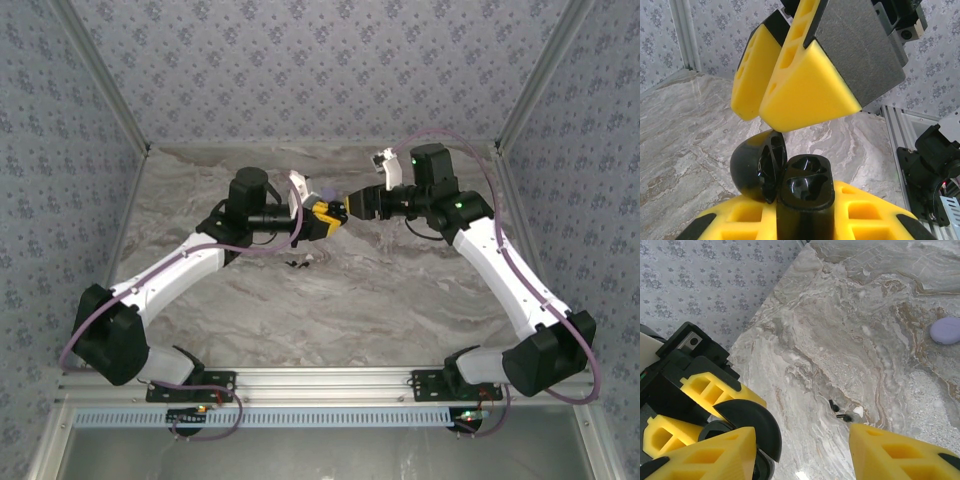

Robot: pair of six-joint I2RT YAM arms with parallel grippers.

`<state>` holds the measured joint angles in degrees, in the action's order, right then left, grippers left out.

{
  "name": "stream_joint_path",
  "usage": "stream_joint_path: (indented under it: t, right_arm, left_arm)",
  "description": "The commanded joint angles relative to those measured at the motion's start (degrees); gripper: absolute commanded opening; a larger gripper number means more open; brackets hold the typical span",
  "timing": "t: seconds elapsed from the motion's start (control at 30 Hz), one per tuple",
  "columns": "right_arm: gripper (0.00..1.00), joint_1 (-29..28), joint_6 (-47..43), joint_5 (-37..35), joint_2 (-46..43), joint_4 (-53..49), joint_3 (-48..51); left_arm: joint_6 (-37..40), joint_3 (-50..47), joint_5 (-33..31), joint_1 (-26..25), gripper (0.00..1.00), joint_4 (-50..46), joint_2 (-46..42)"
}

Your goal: Insert the wireless bluetooth earbuds into the charging case

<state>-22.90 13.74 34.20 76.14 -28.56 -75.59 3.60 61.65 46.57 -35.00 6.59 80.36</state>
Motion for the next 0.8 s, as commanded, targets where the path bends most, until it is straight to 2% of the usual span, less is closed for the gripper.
stream_joint_path:
  t: [0.0, 0.27, 0.47, 0.77]
  right_arm:
    - [0.53, 0.7, 1.0, -4.43, 0.29, -1.88, -0.99]
    - [0.53, 1.71, 2.06, -11.82, 4.63, -5.63, -0.86]
    - [0.53, 0.93, 3.07, -11.5, 10.86, -6.16, 0.71]
    - [0.48, -3.99, 5.46, -9.41, 23.89, -1.14, -1.47]
  left_arm:
    - [0.13, -0.19, 0.03, -0.35, 0.21, 2.21, -1.59]
    - [-4.79, -5.21, -8.34, 2.69, 0.21, 4.08, -3.72]
    - [-7.54, -10.6, -14.75, 4.49, 0.21, 4.41, -8.35]
    - [-8.1, -15.63, -22.74, 4.78, 0.22, -0.84, -16.43]
